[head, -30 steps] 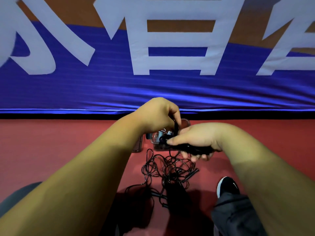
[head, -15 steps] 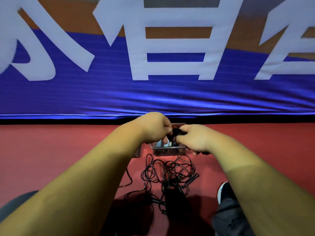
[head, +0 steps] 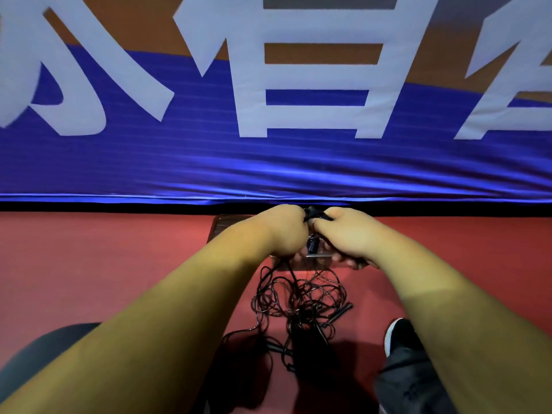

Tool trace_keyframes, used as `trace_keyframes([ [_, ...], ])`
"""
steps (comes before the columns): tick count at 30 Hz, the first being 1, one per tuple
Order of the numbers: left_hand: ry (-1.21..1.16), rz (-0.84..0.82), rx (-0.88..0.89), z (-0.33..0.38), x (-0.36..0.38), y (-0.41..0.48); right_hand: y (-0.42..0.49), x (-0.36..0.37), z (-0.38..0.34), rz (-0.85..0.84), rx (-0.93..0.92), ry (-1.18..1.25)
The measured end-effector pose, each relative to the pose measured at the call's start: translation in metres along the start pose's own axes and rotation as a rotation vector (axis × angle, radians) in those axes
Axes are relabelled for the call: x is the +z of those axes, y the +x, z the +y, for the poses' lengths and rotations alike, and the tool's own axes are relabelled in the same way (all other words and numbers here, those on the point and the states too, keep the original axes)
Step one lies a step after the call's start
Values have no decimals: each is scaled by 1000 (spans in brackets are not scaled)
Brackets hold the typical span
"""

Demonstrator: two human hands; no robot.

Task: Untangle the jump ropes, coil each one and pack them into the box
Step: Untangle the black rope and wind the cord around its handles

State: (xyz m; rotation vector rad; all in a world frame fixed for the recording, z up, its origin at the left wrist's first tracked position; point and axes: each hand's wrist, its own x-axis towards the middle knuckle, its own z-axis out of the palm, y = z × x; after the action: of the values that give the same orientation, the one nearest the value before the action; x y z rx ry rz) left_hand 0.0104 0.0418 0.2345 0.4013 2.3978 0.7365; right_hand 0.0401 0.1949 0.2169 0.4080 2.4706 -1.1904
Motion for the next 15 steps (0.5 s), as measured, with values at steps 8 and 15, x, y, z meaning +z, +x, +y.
trace_keyframes([
  [8,-140,129,103,14,19,-9,-2,-3,-8,-46,163,497],
  [15,2,243,232,13,24,-12,-1,0,-8,65,188,682],
])
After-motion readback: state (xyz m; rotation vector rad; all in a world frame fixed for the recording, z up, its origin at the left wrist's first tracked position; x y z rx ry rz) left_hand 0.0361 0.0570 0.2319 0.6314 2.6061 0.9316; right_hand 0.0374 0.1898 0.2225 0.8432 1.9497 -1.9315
